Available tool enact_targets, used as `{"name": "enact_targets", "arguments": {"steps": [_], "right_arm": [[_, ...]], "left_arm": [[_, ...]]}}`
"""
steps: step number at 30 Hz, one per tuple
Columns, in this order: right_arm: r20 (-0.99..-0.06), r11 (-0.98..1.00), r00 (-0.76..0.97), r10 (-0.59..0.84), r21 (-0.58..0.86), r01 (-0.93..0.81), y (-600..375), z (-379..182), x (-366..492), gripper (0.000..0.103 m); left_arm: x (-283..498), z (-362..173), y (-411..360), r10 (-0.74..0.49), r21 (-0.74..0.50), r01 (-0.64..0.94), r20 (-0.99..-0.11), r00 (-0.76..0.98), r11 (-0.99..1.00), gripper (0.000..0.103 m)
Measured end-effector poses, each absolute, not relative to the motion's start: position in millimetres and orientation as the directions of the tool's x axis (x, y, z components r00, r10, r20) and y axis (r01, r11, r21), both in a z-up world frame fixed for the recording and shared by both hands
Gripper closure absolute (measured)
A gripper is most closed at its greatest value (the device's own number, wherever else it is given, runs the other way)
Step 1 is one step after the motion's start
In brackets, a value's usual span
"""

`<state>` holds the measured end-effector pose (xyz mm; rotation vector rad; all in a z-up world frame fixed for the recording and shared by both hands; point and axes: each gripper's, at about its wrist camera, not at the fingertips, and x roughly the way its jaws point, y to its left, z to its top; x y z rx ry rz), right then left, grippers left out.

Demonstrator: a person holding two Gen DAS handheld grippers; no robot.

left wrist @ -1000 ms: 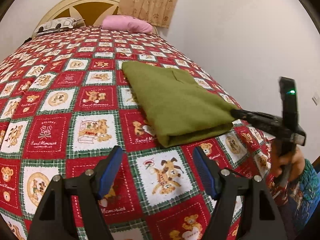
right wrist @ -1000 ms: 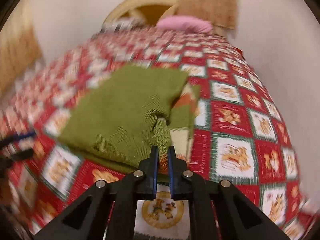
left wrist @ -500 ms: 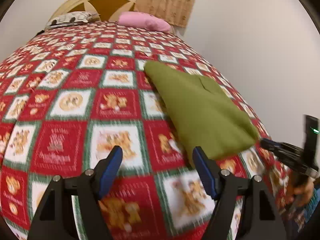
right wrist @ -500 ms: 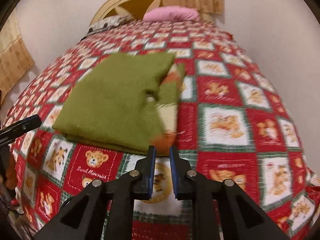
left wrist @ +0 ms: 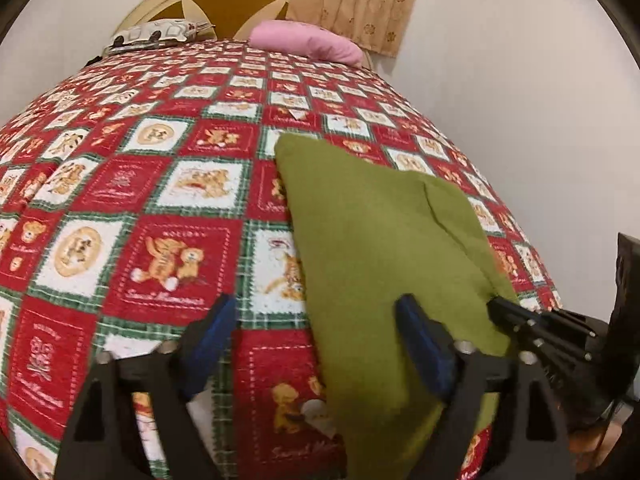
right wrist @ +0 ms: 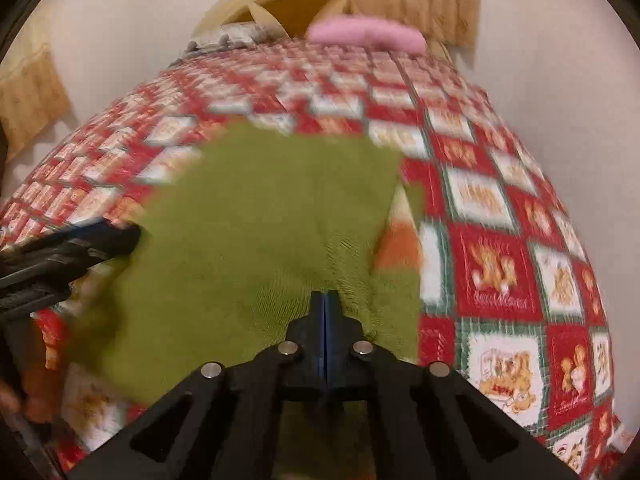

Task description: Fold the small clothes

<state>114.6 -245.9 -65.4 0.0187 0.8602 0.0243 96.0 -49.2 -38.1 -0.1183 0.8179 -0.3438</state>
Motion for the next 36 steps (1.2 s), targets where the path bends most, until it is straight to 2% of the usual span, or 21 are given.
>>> {"name": "enact_targets", "arguments": {"steps": [1,3,8,14,19,25,30,33,35,36], "right_arm": [[-0.754,0.997,0.654,0.059,0.077,-0.002,-254,-66,112,0.103],[-0.743,0.994,0.665,0.074,0.106,0.007,-259,-68,110,0.103],[-0.722,0.996,0.691,0.044,0.084,0.023,-253,-69,106,0.103],[-0.737,0.997,0.674,0.050,0.077,0.010,-253,-52,87,0.103],[-0.694,0.998,0.719,-0.033,0.017,0.063,-250,-37,53,0.103],[-0.677,0.996,0.736,0.003,0.065,0.055,-238,-37,21,0.103],[-0.680,0.994,0.733,0.003,0.083,0.073,-235,-47,19,0.103],[-0.663,0.991,0.748,0.016,0.112,0.077,-238,-46,21,0.103],[-0.671,0.991,0.741,0.015,0.110,0.079,-240,-51,24,0.103],[-0.694,0.990,0.720,0.012,0.112,0.091,-244,-58,29,0.103]], "left_arm": [[94,-40,-52,-0.336,-0.224,0.253,-0.692,0.639,0.941,0.004],[91,-50,-60,-0.317,-0.191,0.259,-0.699,0.641,0.947,0.001],[86,-50,-74,-0.267,-0.096,0.288,-0.716,0.645,0.953,0.000],[67,-47,-50,-0.316,-0.128,0.336,-0.738,0.596,0.933,0.000],[41,-47,-33,-0.341,-0.144,0.361,-0.744,0.574,0.921,0.002],[17,-39,-19,-0.378,-0.170,0.388,-0.737,0.560,0.906,0.002],[17,-50,-40,-0.301,-0.066,0.391,-0.758,0.578,0.918,0.002],[32,-54,-48,-0.177,0.031,0.316,-0.774,0.608,0.948,0.002],[42,-56,-42,-0.141,0.028,0.258,-0.778,0.612,0.966,0.001],[46,-58,-35,-0.165,-0.023,0.241,-0.790,0.590,0.970,0.001]]}}
